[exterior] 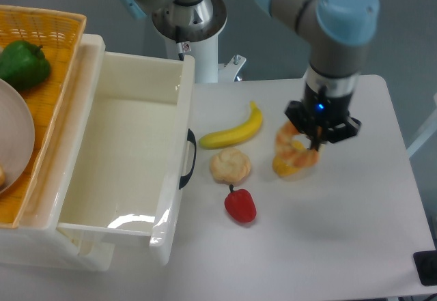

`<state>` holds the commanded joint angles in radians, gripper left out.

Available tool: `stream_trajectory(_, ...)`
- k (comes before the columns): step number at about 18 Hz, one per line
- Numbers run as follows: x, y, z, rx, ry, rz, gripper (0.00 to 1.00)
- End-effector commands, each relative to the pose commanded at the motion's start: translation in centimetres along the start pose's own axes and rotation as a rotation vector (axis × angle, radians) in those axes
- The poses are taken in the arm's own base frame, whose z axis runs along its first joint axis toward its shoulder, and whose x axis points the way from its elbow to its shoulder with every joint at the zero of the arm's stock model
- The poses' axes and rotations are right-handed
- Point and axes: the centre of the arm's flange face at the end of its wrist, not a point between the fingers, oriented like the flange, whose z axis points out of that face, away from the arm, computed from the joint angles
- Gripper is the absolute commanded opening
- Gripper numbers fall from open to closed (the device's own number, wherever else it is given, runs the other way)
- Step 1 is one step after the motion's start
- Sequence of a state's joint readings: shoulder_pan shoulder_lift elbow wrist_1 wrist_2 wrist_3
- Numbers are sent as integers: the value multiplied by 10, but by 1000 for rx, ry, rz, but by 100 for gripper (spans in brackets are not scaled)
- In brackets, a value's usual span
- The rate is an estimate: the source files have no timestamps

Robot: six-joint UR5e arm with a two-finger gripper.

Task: Place the donuts in the upper white drawer
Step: 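Carry the held donut over the open white drawer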

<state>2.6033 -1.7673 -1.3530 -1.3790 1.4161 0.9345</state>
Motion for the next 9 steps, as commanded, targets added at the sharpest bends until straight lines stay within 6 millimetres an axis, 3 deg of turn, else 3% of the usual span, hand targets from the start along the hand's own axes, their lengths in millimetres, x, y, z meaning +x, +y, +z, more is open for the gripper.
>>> stream_trajectory(3, 32, -16, -23, 60, 9, -47, 11)
stream_trajectory(9, 112, -59, -38, 112, 60, -88, 15)
